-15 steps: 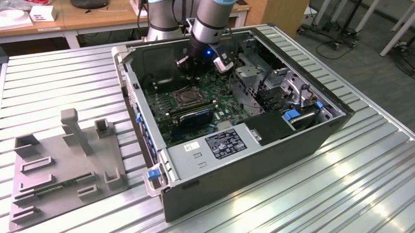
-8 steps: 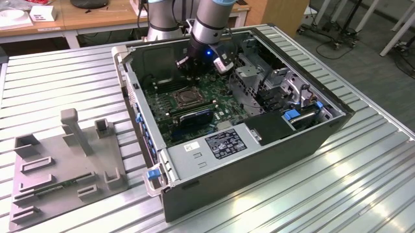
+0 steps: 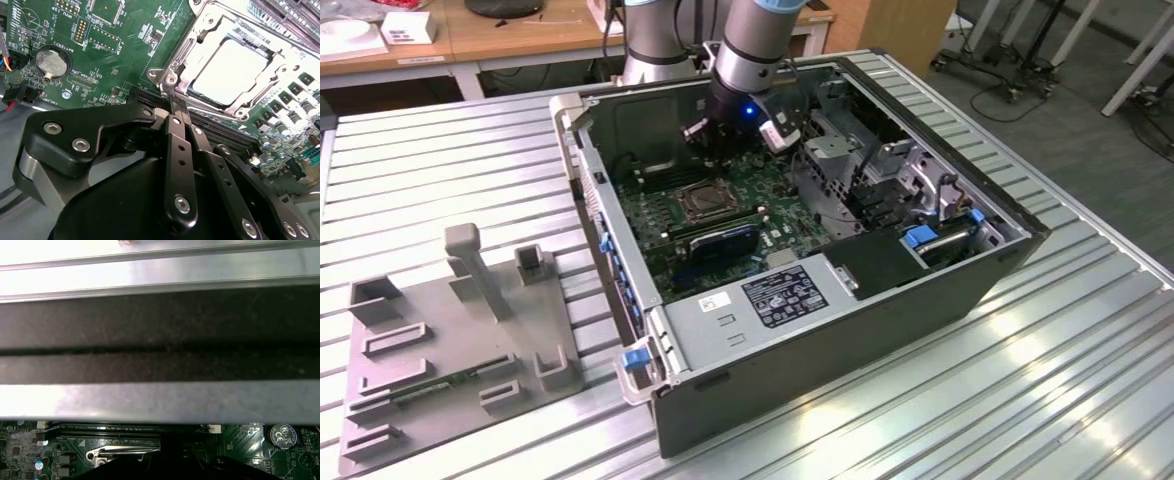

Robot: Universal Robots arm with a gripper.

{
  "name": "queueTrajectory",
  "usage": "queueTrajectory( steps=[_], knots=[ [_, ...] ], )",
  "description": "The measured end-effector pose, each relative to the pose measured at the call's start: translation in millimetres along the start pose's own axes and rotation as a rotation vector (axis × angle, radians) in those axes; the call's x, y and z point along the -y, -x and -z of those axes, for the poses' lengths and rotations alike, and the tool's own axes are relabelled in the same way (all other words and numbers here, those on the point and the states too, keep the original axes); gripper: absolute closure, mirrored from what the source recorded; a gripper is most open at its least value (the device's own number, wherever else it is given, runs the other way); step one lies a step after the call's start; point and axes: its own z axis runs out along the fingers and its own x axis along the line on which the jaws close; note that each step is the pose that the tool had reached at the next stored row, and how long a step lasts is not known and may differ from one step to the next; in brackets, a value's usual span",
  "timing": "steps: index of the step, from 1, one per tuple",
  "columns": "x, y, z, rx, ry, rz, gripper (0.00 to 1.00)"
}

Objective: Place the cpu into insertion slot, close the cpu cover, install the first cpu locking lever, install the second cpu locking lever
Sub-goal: 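Install the first cpu locking lever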

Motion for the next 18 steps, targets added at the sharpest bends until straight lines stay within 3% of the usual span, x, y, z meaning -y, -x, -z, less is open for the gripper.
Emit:
queueTrajectory(
  steps=[7, 9, 18],
  knots=[
    [0.1, 0.1, -0.6, 0.0010, -0.0327, -0.004, 0.89],
    [0.2, 0.2, -1.2, 0.0012, -0.0388, -0.004, 0.89],
    [-0.2, 0.1, -0.2, 0.0014, -0.0408, -0.005, 0.89]
  ],
)
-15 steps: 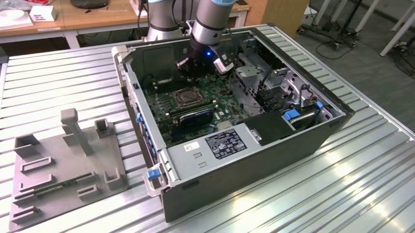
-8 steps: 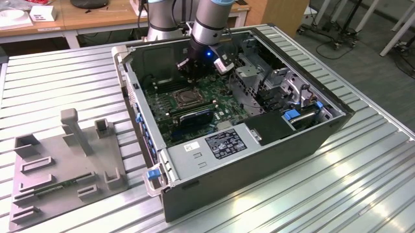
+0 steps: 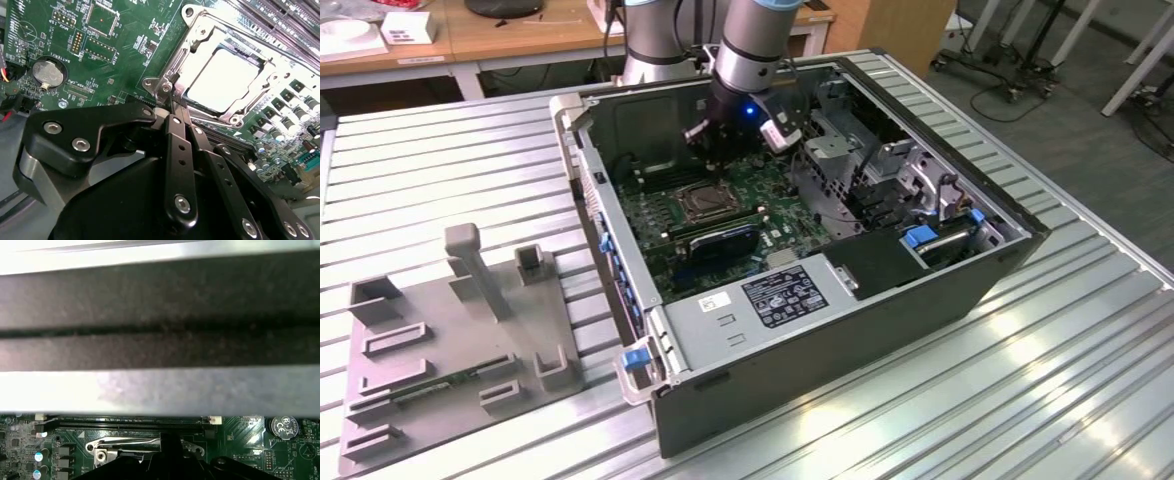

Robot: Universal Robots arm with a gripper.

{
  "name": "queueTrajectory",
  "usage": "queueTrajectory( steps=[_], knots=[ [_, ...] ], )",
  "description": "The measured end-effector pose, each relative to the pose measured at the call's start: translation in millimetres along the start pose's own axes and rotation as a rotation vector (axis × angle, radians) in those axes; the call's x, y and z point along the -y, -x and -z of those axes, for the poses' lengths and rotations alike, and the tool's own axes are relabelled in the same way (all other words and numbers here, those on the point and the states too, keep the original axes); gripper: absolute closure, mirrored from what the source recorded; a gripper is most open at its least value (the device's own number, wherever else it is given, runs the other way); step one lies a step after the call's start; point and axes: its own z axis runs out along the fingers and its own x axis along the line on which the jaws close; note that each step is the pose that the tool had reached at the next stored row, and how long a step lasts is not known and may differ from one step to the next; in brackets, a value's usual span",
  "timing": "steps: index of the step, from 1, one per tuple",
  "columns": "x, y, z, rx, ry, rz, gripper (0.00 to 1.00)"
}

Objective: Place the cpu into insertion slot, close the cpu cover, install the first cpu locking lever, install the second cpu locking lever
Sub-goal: 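Install the first cpu locking lever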

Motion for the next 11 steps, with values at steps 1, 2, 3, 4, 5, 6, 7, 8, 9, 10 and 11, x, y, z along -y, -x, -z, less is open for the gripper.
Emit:
queueTrajectory(
  steps=[1, 2, 3, 4, 5, 6, 7, 8, 9, 10, 11],
  knots=[
    [-0.1, -0.2, 1.5, -0.0002, -0.0002, 0.000, 0.89],
    [-0.3, -0.5, 3.5, -0.0001, -0.0002, 0.000, 0.89],
    [-0.5, -0.7, 5.4, -0.0001, -0.0002, 0.000, 0.89],
    [-0.7, -1.0, 7.5, -0.0001, 0.0000, 0.000, 0.89],
    [-1.0, -1.3, 9.7, -0.0001, -0.0002, 0.000, 0.89],
    [-1.2, -1.6, 11.9, -0.0001, -0.0002, 0.000, 0.89],
    [-1.4, -1.9, 14.2, -0.0001, -0.0002, 0.000, 0.89],
    [-1.6, -2.2, 16.5, -0.0001, -0.0003, 0.000, 0.89],
    [-2.0, -2.6, 20.2, -0.0001, -0.0002, 0.000, 0.89],
    [-2.2, -2.9, 22.3, -0.0001, -0.0001, 0.000, 0.89],
    [-2.4, -3.2, 24.5, -0.0001, -0.0003, 0.000, 0.89]
  ],
)
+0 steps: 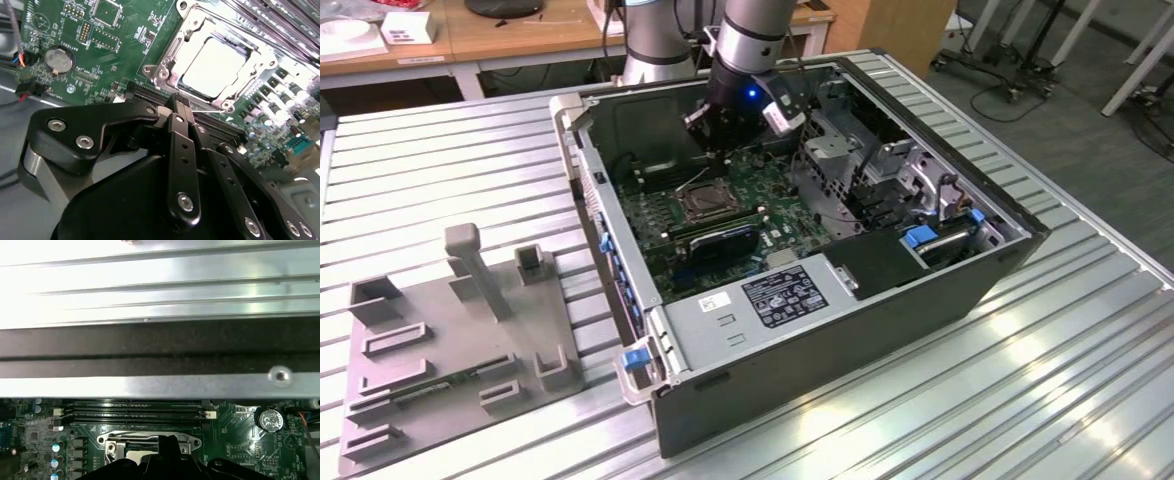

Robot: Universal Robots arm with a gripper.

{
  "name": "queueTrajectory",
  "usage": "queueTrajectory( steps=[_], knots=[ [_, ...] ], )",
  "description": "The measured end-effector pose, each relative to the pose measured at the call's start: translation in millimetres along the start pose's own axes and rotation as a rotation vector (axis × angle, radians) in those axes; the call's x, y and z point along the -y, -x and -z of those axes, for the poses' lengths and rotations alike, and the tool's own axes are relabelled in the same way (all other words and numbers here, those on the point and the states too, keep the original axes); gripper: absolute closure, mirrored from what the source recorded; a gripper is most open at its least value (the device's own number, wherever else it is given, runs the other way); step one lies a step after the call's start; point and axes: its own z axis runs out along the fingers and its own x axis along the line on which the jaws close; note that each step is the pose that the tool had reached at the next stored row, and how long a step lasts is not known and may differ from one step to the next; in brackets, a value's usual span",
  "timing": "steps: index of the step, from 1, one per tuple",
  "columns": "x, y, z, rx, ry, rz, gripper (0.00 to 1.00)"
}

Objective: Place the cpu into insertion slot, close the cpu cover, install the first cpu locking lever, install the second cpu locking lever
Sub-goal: 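Install the first cpu locking lever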

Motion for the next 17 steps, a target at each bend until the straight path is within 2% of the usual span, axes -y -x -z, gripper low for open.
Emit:
queueTrajectory(
  steps=[5, 9, 17],
  knots=[
    [-0.8, -1.0, 7.6, 0.0000, 0.0000, 0.000, 0.89],
    [-0.8, -0.6, 8.6, -0.0017, 0.0002, 0.000, 0.89],
    [-1.0, 3.1, 9.9, -0.0097, -0.0002, -0.001, 0.89]
  ],
)
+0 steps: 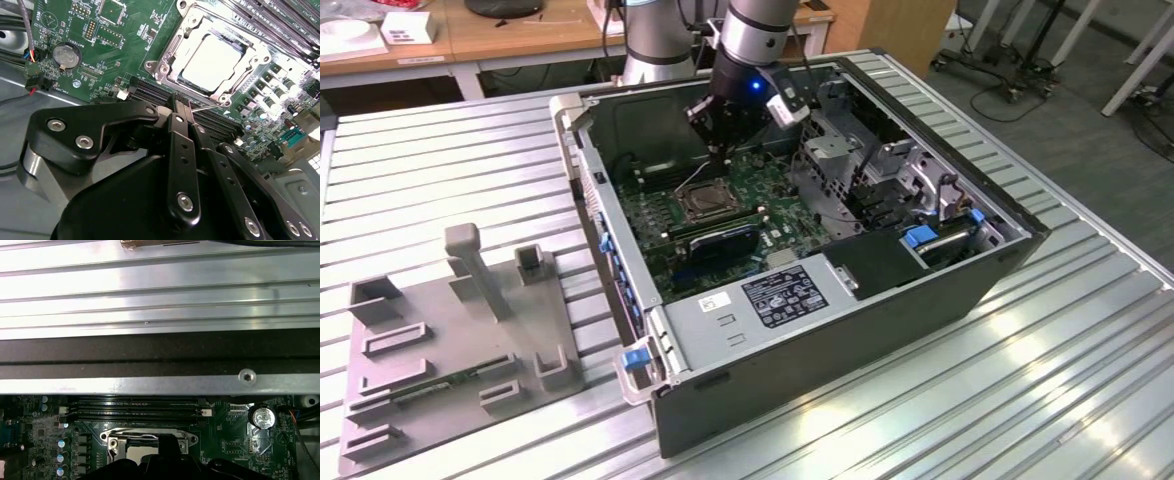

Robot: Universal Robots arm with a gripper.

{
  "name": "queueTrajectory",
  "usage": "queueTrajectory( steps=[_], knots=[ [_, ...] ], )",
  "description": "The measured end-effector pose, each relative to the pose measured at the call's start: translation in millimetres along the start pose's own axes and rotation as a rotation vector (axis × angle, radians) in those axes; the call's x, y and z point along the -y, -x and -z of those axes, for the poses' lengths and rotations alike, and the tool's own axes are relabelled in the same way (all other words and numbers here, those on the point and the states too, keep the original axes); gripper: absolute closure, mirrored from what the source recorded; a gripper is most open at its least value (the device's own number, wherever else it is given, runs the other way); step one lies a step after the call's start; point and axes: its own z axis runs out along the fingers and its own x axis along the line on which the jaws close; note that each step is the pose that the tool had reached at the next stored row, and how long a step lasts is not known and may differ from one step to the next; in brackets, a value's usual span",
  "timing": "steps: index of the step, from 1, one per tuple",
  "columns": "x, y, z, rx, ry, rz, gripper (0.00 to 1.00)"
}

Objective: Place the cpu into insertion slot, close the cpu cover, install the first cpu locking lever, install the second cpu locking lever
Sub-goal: 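Install the first cpu locking lever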

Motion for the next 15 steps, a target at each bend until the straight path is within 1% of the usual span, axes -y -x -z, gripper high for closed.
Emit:
queueTrajectory(
  steps=[3, 7, 9, 15],
  knots=[
    [1.2, 0.0, 0.2, -0.0002, -0.0001, 0.000, 0.89],
    [6.8, 0.0, 0.6, 0.0001, 0.0001, 0.001, 0.89],
    [8.4, -1.0, 0.7, 0.0017, 0.0000, 0.001, 0.89],
    [12.1, -7.1, 0.2, 0.0187, 0.0014, 0.008, 0.89]
  ],
)
